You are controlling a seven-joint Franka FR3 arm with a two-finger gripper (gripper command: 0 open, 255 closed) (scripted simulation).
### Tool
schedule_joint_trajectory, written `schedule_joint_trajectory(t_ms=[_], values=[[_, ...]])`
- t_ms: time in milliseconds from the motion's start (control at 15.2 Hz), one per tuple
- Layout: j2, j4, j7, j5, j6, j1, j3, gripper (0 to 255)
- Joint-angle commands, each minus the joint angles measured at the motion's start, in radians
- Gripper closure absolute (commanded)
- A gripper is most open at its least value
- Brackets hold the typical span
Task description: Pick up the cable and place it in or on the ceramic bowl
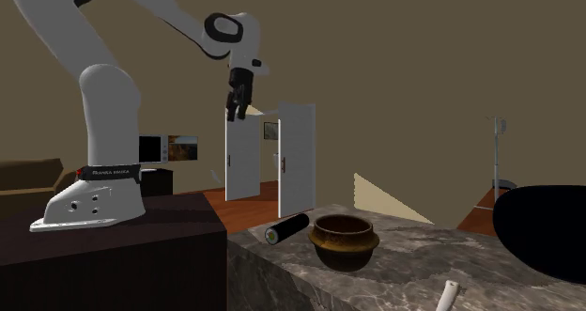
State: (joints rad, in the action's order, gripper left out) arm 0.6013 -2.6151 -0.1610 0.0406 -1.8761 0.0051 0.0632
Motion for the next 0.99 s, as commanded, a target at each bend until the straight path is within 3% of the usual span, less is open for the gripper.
schedule_joint_trajectory(t_ms=[0,528,924], values=[[-0.058,-0.026,-0.04,0.012,-0.093,-0.002,0.021,0],[-0.344,-0.042,-0.207,0.027,-0.422,-0.006,0.105,0],[-0.607,0.021,-0.367,-0.037,-0.638,0.0,0.145,0]])
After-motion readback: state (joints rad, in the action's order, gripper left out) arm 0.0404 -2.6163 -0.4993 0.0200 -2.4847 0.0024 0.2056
